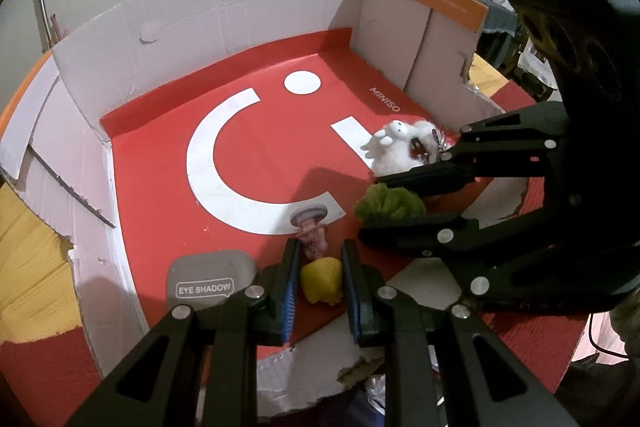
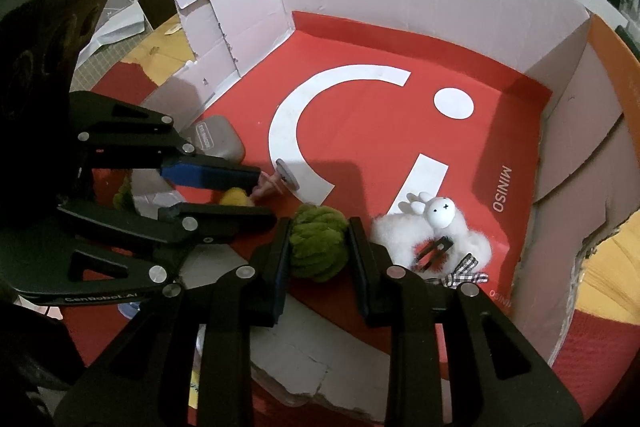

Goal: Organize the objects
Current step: 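Carry the figurine and green ball into the box and lower them, then open both tools and withdraw them from the box, then grasp the navy bottle with the left tool while the right tool grasps the yellow-capped jar, then carry the navy bottle and yellow-capped jar over into the red box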

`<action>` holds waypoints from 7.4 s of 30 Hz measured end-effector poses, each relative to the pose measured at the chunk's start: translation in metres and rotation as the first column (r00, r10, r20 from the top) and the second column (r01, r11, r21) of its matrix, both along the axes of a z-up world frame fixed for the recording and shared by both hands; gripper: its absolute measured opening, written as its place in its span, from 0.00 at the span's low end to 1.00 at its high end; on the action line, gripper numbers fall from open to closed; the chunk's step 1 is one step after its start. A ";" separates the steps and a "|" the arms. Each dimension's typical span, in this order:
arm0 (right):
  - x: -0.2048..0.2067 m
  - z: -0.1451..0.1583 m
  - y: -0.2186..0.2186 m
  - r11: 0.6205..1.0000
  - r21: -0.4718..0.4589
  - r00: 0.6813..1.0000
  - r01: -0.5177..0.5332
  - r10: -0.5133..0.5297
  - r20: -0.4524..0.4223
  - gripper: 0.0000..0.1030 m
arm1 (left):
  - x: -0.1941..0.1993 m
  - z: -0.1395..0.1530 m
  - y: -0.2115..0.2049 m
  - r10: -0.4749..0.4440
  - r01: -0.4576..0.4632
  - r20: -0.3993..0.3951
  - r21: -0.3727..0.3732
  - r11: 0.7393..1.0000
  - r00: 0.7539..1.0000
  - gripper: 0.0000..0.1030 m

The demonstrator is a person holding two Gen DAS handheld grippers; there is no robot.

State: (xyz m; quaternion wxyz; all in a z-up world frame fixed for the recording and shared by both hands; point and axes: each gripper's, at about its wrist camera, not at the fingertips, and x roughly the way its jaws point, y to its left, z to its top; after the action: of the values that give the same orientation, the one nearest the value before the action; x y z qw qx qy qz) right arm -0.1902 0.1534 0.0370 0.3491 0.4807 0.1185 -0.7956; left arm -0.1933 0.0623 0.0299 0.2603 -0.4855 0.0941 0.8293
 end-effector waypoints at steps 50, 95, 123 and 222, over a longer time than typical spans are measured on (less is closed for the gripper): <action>0.012 0.022 -0.004 1.000 0.018 0.996 0.023 -0.021 -0.092 0.29 | 0.019 0.027 -0.011 0.030 -0.025 -0.073 0.067 0.997 0.997 0.32; 0.153 0.013 0.057 0.909 -0.194 0.880 0.368 -0.408 -0.242 0.91 | 0.151 0.003 -0.076 0.450 -0.415 -0.165 0.209 0.886 0.878 0.94; 0.148 -0.010 0.050 0.932 -0.145 0.916 0.333 -0.356 -0.185 0.91 | 0.136 -0.016 -0.056 0.379 -0.373 -0.160 0.069 0.925 0.911 0.94; 0.026 0.060 -0.002 0.996 -0.023 0.967 0.085 -0.089 -0.239 0.28 | 0.020 0.060 -0.029 0.158 -0.143 -0.185 0.091 0.986 0.970 0.28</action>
State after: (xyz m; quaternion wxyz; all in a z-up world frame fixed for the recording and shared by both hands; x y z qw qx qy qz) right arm -0.1641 0.1513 0.0970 0.3000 0.3834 0.1336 -0.8632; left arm -0.1735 0.0331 0.0902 0.2047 -0.3990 0.0497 0.8924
